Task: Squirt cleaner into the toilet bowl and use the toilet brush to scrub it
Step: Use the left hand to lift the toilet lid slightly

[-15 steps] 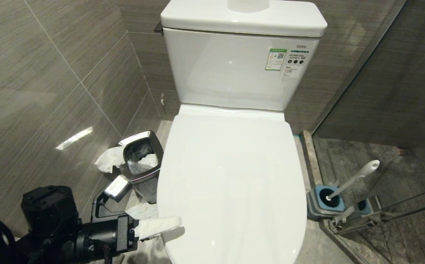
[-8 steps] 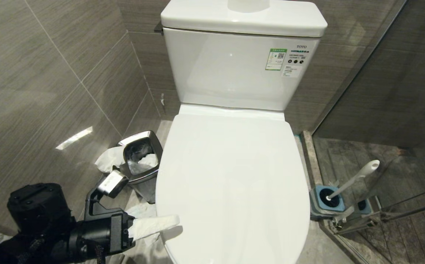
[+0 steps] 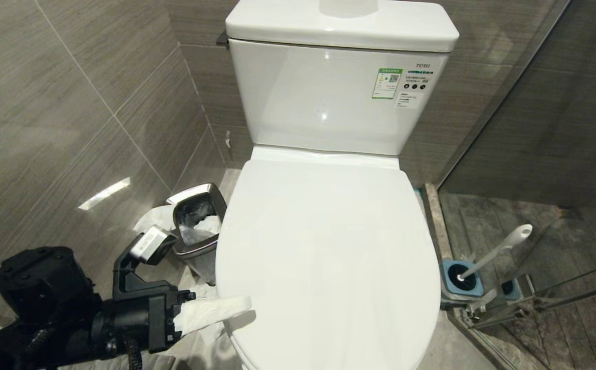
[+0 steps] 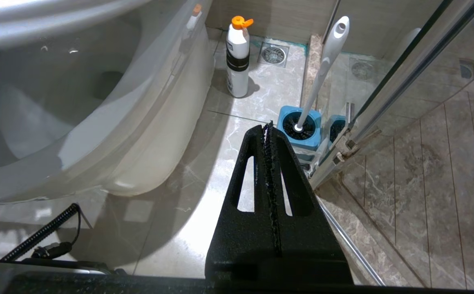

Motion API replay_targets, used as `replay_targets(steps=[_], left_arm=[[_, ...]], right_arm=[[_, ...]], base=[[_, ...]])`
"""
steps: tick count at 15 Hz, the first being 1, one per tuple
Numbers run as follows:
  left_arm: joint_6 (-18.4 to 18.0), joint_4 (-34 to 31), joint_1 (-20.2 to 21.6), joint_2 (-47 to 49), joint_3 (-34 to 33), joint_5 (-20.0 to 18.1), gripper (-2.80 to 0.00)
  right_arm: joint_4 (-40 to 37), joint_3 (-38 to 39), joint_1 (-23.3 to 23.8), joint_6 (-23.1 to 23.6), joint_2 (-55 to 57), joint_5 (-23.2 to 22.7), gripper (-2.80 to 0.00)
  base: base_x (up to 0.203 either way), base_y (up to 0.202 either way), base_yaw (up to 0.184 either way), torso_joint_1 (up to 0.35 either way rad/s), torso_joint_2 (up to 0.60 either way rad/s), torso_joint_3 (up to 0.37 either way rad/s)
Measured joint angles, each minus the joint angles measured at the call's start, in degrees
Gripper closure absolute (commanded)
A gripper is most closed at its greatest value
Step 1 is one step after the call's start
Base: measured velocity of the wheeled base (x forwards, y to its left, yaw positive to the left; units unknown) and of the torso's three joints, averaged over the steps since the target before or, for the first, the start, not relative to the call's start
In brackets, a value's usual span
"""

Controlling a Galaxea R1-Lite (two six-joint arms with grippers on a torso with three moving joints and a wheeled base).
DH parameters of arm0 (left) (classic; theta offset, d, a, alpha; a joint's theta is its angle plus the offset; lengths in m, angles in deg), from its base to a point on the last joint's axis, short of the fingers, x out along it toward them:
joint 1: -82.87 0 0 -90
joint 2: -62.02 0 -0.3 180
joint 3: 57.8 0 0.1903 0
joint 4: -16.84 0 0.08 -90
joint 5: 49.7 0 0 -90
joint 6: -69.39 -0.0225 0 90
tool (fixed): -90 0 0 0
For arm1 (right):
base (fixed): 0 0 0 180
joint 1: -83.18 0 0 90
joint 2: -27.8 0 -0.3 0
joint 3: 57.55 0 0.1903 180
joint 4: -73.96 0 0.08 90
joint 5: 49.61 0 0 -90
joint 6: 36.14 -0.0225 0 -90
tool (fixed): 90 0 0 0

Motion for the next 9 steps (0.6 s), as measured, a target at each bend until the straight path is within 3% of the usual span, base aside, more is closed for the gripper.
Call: replay_targets(steps=[9], left_arm=[[-0.4,0.2,0.6,-1.4,5.5,0.4,-2.80]], right_arm=[[0.0,0.0,0.0,0.0,0.0,0.0,0.00]], base=[[0.000,0.000,0.000,0.000,0.00,0.000]])
